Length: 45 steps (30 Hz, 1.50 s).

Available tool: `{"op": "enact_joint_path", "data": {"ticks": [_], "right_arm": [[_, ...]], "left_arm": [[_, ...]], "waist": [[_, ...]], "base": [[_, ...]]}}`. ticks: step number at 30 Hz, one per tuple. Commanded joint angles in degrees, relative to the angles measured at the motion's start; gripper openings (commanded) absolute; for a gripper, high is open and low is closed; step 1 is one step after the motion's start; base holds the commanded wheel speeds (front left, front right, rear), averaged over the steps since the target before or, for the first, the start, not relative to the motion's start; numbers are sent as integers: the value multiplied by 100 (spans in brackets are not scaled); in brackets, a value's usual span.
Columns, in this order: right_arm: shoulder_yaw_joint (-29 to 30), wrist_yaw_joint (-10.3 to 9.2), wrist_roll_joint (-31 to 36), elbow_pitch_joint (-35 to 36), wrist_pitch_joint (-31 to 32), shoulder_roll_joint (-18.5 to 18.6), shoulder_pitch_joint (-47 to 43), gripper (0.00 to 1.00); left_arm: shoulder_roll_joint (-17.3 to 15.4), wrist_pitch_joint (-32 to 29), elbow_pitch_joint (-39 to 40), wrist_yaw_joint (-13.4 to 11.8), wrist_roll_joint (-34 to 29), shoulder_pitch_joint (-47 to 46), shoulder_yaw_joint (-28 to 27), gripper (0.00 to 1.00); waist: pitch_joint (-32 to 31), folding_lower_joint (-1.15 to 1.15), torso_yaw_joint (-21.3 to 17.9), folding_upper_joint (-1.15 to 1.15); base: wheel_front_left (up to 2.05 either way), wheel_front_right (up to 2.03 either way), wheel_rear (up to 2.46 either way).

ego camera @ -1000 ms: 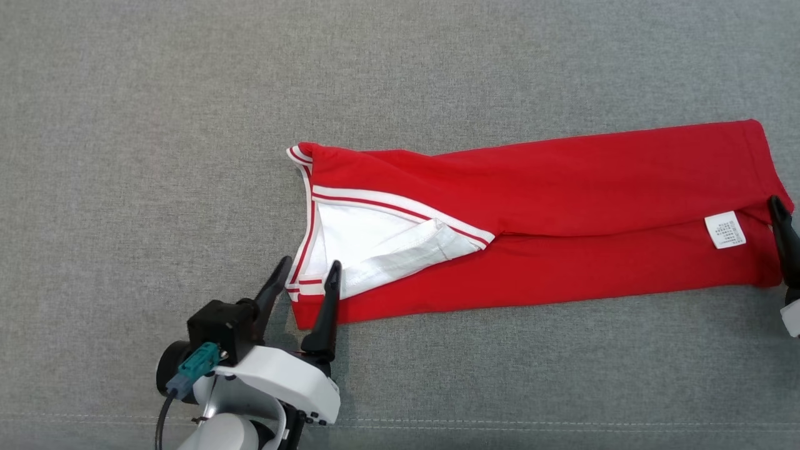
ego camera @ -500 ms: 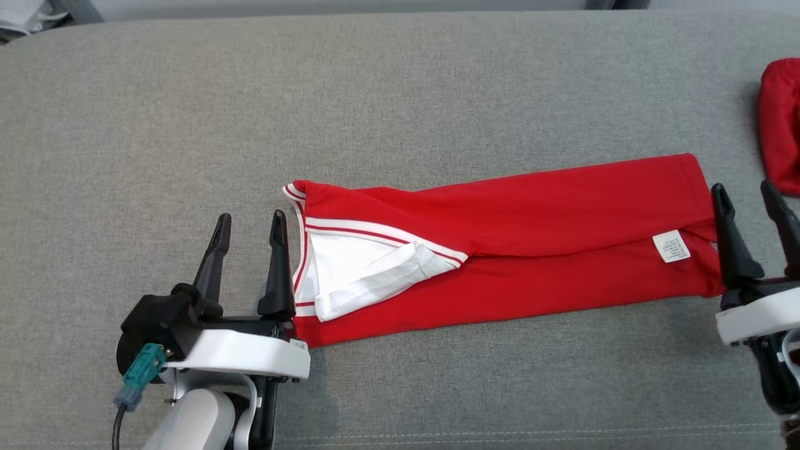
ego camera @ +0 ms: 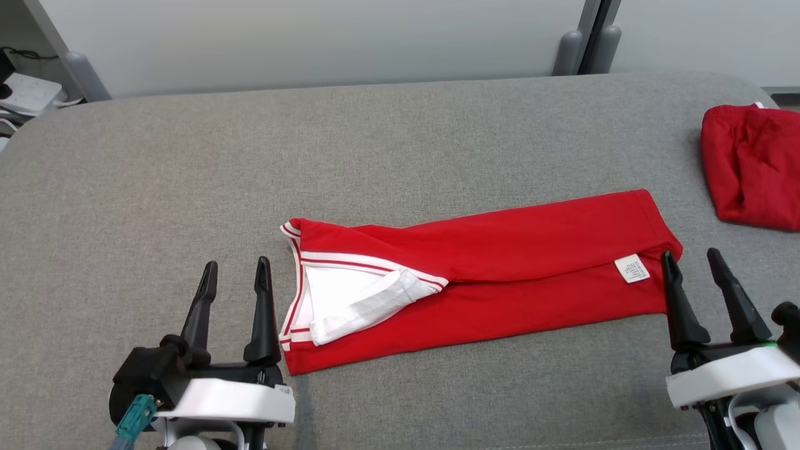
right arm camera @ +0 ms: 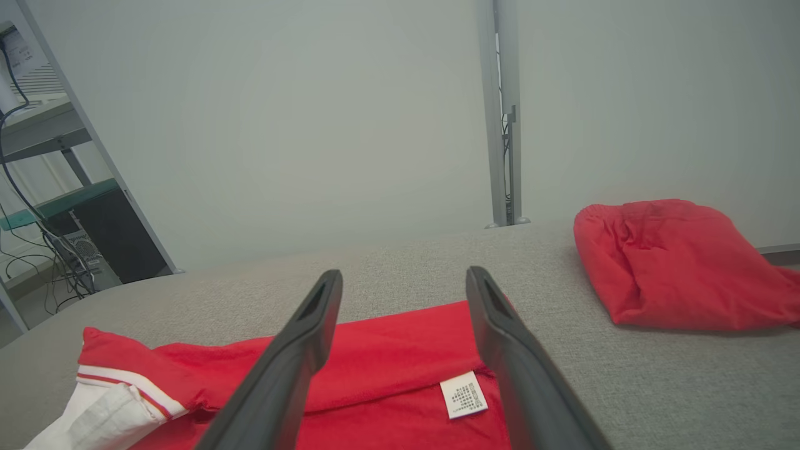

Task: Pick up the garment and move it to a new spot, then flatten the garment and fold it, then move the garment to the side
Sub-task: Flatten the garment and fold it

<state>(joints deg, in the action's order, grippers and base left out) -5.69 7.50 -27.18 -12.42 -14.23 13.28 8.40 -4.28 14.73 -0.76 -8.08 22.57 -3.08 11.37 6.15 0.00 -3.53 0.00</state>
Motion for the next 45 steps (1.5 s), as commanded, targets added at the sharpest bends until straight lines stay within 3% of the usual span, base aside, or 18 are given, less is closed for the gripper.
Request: {"op": "enact_joint_path", "data": {"ticks": [1,10,28,33,45], "right_arm": [[-133,-1,48,197,-76,52,-65,100],[-213,-1,-59,299,-76,-1,-502,100],[-92,-1,-209,226,-76,-36,-742,100],[-116,-1,-670,-542,-76,-50,-436,100],[-197,-1,-1793,-3028,141,155,1351,100]], "left_arm": [[-4,26,78,90,-125,-19,-267,100],[126,27,-106,400,-437,332,-561,100],[139,27,-18,361,-806,664,-587,100],[140,27,-25,356,-844,667,-526,100],[140,27,-80,354,-833,415,-237,100]], "waist": [[-114,0,-23,0],[-376,0,-50,0],[-549,0,-28,0],[-473,0,-10,0],[-100,0,271,0]], "base": [[0,0,0],[0,0,0],[0,0,0],[0,0,0],[0,0,0]]}}
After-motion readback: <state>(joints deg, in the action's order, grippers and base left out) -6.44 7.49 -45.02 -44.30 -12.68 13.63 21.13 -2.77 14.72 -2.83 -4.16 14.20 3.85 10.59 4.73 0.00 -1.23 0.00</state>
